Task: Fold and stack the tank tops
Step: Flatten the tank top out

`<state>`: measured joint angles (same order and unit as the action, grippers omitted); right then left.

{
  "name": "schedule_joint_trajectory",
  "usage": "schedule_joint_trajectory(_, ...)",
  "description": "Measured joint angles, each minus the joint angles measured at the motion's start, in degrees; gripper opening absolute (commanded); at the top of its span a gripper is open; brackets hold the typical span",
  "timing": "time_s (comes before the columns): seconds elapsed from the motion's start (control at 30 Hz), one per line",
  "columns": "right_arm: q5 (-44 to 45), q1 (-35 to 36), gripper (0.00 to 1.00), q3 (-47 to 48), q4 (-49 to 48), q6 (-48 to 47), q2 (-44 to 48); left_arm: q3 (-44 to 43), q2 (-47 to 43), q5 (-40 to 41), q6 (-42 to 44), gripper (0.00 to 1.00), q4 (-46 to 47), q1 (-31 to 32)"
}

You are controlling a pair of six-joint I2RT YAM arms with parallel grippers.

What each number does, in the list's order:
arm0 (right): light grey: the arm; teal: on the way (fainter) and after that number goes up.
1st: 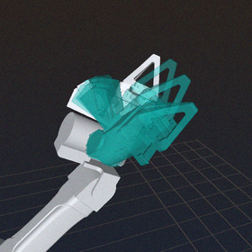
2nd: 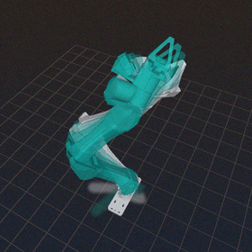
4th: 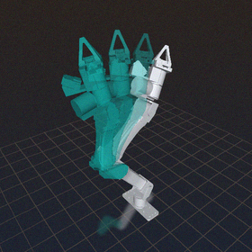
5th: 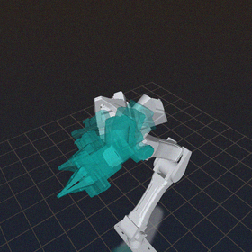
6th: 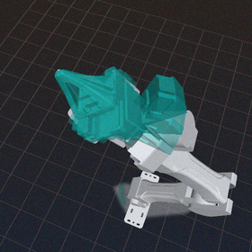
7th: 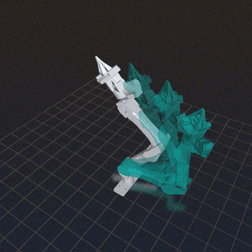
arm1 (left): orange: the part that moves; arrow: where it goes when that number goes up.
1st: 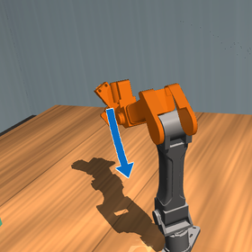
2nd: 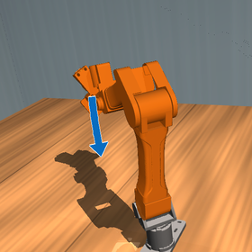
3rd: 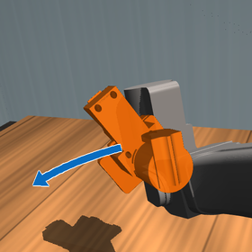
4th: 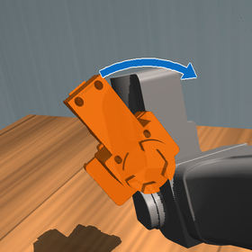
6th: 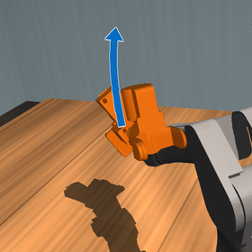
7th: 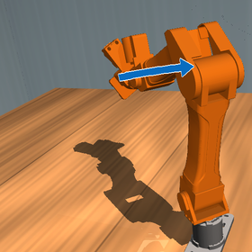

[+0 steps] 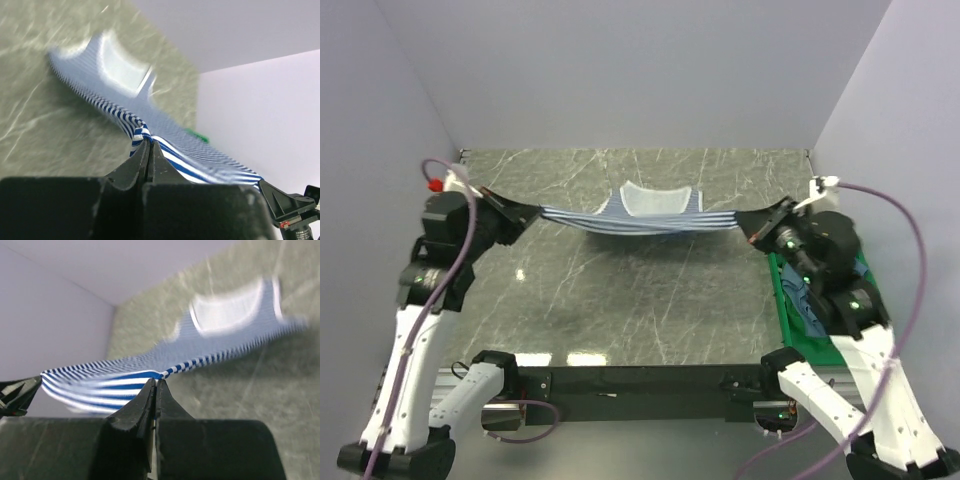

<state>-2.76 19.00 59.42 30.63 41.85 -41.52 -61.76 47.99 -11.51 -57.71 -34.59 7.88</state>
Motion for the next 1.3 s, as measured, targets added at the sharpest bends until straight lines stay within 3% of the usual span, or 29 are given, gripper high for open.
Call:
schedule_joint_trajectory(0.27, 0.6, 0.2, 0.00, 19.0, 6.3, -2.1, 1.7, -17.6, -2.7, -0.1, 1.1, 0.01, -4.3, 0.3)
schedule_joint_trajectory(0.5, 0.8, 0.3, 0.00, 27.5, 5.8, -3.9, -4.3, -25.1, 3.3, -0.2, 1.0, 0.01, -0.9, 0.5)
schedule_joint_trajectory(0.8, -0.4, -1.6, 0.00, 43.0, -1.8, -7.0, -31.8, -36.4, 28.7, 0.7, 0.7, 0.01, 12.8, -0.4)
schedule_joint_trajectory(1.0, -4.7, -3.2, 0.00, 65.4, -4.7, -8.3, -53.8, -52.3, 47.7, -1.6, -0.5, 0.00, 18.4, -2.7)
schedule_joint_trajectory(1.1, -6.3, -3.3, 0.00, 75.8, -5.1, -8.7, -60.3, -59.9, 53.0, -3.3, -0.5, 0.00, 19.3, -3.8)
schedule_joint_trajectory(1.2, -6.8, -3.3, 0.00, 76.2, -6.1, -9.2, -59.6, -63.2, 53.9, -4.9, -0.3, 0.01, 20.3, -4.8)
schedule_joint_trajectory(1.3, -7.0, -3.3, 0.00, 67.8, -10.0, -9.6, -54.0, -61.5, 51.1, -5.7, 0.1, 0.01, 22.2, -5.3)
